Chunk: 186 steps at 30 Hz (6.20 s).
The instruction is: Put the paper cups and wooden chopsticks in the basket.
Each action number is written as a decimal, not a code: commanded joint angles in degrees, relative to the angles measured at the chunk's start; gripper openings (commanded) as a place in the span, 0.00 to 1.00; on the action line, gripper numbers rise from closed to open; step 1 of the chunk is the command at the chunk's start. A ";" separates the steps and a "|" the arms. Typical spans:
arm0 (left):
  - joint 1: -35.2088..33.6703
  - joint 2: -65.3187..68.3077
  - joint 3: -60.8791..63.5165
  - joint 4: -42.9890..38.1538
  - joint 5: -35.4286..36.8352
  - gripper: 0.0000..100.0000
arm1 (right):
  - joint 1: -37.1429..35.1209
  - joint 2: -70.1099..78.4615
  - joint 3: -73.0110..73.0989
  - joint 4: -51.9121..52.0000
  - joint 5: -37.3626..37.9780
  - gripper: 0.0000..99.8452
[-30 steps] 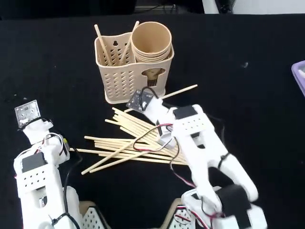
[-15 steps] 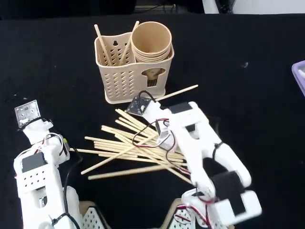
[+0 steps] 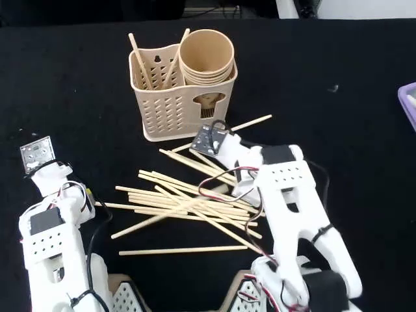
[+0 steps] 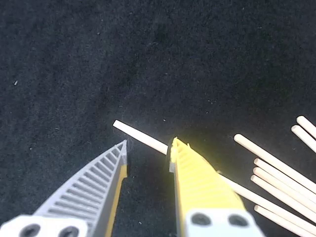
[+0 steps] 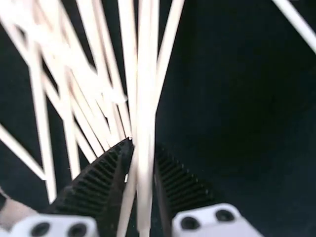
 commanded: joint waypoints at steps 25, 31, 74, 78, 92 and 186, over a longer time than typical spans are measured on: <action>-0.04 -0.62 -0.13 -0.79 0.26 0.14 | 1.85 24.92 -15.60 -5.10 -3.34 0.13; -0.13 -0.70 -0.13 -0.70 0.26 0.14 | 0.35 29.14 -15.87 -7.47 -3.43 0.13; -0.13 -0.53 -0.13 -0.97 0.26 0.14 | -13.45 1.45 -17.10 11.25 -7.91 0.01; -0.13 -0.44 -0.13 -0.97 0.26 0.14 | -17.41 -1.36 -19.12 14.33 -10.11 0.01; -0.22 -0.62 -0.13 -0.97 0.26 0.14 | -19.25 -1.89 -21.05 15.47 -11.43 0.01; -0.04 -0.79 -0.13 -0.62 0.26 0.14 | -22.59 17.01 -42.24 -46.51 -43.16 0.10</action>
